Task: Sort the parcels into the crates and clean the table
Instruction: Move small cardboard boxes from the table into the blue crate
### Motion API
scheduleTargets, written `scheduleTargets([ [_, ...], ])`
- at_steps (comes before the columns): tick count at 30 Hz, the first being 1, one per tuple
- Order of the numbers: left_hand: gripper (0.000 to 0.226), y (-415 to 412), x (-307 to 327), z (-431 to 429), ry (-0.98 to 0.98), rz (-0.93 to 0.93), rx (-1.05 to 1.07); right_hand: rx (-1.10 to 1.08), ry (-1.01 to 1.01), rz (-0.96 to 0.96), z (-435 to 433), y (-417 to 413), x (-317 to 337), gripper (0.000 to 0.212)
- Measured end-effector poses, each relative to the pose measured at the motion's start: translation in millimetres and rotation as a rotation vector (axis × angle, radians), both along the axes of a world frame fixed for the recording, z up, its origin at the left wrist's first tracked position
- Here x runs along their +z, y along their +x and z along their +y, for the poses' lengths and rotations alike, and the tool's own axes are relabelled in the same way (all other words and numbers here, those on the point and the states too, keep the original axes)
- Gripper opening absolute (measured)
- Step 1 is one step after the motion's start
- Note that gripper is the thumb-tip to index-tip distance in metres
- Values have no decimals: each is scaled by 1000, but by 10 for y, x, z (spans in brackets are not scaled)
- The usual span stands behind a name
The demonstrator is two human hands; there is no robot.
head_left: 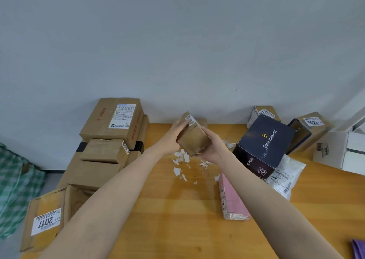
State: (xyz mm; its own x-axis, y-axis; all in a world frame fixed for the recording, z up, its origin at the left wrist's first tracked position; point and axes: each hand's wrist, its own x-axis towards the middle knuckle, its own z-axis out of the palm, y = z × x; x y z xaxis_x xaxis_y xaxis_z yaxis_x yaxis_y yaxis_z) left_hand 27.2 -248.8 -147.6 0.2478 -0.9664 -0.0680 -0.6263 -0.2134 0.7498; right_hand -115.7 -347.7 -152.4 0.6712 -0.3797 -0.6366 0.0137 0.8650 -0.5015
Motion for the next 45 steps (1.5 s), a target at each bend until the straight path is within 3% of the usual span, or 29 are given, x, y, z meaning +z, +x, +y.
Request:
scheduleTargets([
  [1, 94, -2, -8, 2, -3, 119, 44, -14, -5, -25, 17, 11, -17, 47],
  [3, 92, -68, 52, 16, -15, 551, 209, -51, -9, -60, 50, 15, -42, 36],
  [5, 77, -130, 96, 45, -33, 940, 395, -125, 0, -81, 56, -23, -107, 30],
  [7, 59, -137, 95, 68, -34, 1160, 512, -151, -43, -128, 34, -76, -176, 31],
  [8, 60, -123, 74, 84, 5, 1200, 522, -127, -98, -147, 23, -109, -197, 35],
  [12, 82, -57, 16, 125, 247, 1042, 449, 26, -235, -146, -17, -182, -208, 52],
  [14, 90, -80, 1, 110, 286, 1065, 424, 58, -243, -114, -35, -169, -194, 53],
  [16, 87, -132, -2, 58, 282, 1082, 448, 104, -373, 11, -13, -104, -165, 47],
  [19, 72, -247, 3, -27, 277, 931, 588, 34, -849, 233, 18, -5, -144, 55],
  [21, 62, -263, -22, -40, 306, 790, 630, 58, -1285, 251, 31, -6, -110, 52],
  [23, 56, -235, -22, -11, 346, 747, 597, 343, -1659, 267, 29, -20, -111, 46],
  [25, 54, -226, 25, 53, 383, 750, 529, 618, -1766, 389, -27, -19, -231, 48],
  [28, 65, -193, -1, 170, 403, 662, 484, 553, -1431, 660, -68, -7, -235, 63],
  [30, 79, -187, -27, 243, 386, 539, 487, 345, -1082, 550, -77, 10, -129, 71],
  [32, 91, -173, -33, 294, 393, 230, 380, 241, -818, 390, -58, 44, -21, 73],
  [34, 97, -178, -80, 343, 342, -57, 274, 378, -797, 356, -6, 49, 58, 81],
  [37, 96, -188, -130, 403, 204, -178, 292, 508, -836, 392, 37, 24, 18, 91],
  [39, 110, -204, -107, 450, 185, -91, 351, 434, -785, 353, 58, -35, 10, 92],
  [41, 128, -203, -14, 510, 219, 178, 450, 335, -694, 267, 66, -101, -4, 95],
  [43, 118, -180, 81, 582, 241, 528, 533, 263, -585, 175, 61, -171, -23, 100],
  [45, 91, -167, 147, 711, 205, 753, 533, 269, -520, 89, 130, -234, 8, 97],
])
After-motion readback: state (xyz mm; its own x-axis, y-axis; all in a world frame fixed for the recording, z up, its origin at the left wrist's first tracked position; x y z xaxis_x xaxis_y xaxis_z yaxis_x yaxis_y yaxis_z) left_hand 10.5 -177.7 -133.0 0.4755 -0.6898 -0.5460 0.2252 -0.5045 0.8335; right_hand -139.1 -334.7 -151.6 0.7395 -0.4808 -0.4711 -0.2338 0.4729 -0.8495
